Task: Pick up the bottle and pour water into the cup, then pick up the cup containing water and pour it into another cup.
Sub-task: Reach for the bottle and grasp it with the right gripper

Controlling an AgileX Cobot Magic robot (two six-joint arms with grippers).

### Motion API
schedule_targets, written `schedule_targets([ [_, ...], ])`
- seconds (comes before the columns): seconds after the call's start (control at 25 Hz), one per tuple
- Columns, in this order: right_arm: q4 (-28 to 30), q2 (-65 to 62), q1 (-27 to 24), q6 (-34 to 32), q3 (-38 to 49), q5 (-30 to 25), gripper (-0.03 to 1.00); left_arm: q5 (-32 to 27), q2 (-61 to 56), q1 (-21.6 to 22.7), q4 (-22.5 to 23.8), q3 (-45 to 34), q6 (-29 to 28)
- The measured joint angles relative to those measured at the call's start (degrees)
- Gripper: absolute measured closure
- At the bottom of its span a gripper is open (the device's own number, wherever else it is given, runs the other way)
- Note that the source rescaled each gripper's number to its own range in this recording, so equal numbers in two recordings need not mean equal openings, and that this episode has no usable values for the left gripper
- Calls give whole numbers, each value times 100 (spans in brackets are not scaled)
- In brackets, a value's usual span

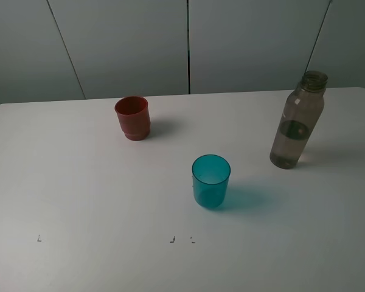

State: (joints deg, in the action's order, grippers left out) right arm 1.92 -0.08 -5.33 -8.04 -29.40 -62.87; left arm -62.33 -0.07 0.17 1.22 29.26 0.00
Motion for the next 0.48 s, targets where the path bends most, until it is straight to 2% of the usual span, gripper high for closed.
schedule_targets([
  [0.48, 0, 0, 0, 0, 0, 0, -3, 0, 0, 0, 0, 0, 0],
])
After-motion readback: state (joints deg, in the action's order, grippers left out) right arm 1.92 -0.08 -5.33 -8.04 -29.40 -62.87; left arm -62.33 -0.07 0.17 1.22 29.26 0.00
